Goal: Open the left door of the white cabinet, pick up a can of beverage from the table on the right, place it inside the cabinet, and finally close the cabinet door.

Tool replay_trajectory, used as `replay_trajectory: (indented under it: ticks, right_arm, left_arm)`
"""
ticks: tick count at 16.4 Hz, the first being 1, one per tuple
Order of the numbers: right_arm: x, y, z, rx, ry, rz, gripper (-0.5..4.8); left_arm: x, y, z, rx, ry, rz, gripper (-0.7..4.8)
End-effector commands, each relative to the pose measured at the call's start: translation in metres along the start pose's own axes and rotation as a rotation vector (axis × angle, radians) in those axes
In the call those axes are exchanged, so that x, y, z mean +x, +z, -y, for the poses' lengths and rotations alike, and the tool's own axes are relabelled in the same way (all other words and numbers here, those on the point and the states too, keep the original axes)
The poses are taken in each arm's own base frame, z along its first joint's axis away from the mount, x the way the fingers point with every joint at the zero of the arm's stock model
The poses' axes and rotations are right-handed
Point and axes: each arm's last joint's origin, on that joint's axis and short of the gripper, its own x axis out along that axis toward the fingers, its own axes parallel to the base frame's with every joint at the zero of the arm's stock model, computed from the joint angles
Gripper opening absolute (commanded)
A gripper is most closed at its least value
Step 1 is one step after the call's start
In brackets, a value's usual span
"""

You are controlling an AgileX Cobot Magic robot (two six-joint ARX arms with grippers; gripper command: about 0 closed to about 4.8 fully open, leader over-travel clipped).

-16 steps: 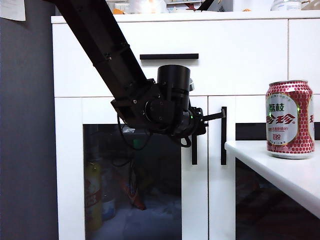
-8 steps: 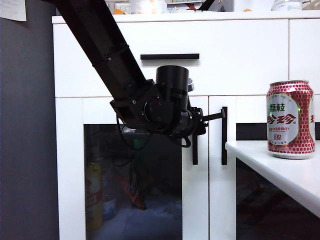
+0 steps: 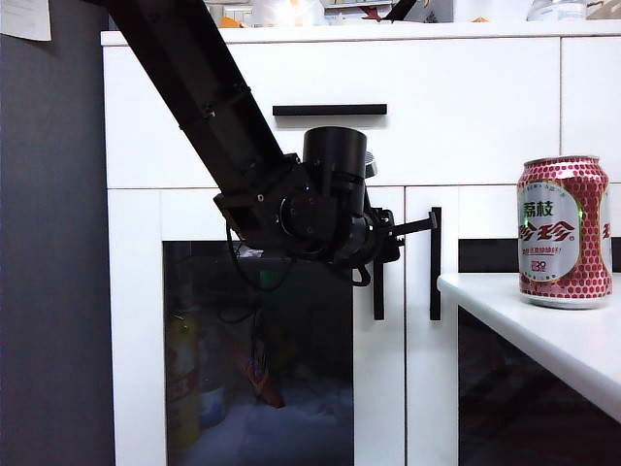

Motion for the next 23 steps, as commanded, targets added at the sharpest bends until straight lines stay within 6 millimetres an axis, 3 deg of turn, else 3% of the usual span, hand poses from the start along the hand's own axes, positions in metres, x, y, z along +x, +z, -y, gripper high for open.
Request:
replay_trajectory:
  ticks: [1,6,8,11,14,17,19,23]
  right_arm:
    - [0.018,-0.006,0.008,0.008,0.016,-0.009,-0.05]
    - [0.051,-0.023,0.017,0.025,0.038,-0.051,-0.05]
    - [0.054,-0.023,0.017,0.019,0.044,-0.042,-0.05]
    - [0.054,-0.018,0.016,-0.012,0.044,0.002,-0.05]
    - [0.055,-0.018,0.016,-0.032,0.044,0.001,-0.05]
    - [0.058,-0.02,0.017,-0.031,0.057,0.0,-0.05]
    - [0.072,-0.028,0.016,-0.022,0.111,-0.023,-0.05]
    - [0.12,-0.053,0.007,0.051,0.237,-0.14,-0.05]
  left_arm:
    - [-0.001,0.001,0.007,-0.047,-0.061,-0.003,-0.06]
    - [-0.001,0.002,0.008,-0.052,-0.058,0.012,-0.06]
    - [-0.002,0.006,0.007,-0.067,-0.004,0.072,-0.06]
    - [-0.018,-0.004,0.003,-0.063,0.136,0.086,-0.06]
    - [-0.043,-0.013,0.006,-0.037,0.121,0.025,-0.06]
    - [-0.074,-0.002,0.011,-0.037,0.092,0.023,-0.06]
    - [-0.095,0.009,0.013,-0.036,0.077,0.018,-0.06]
    - [-0.134,0.023,0.006,-0.029,0.062,0.003,-0.06]
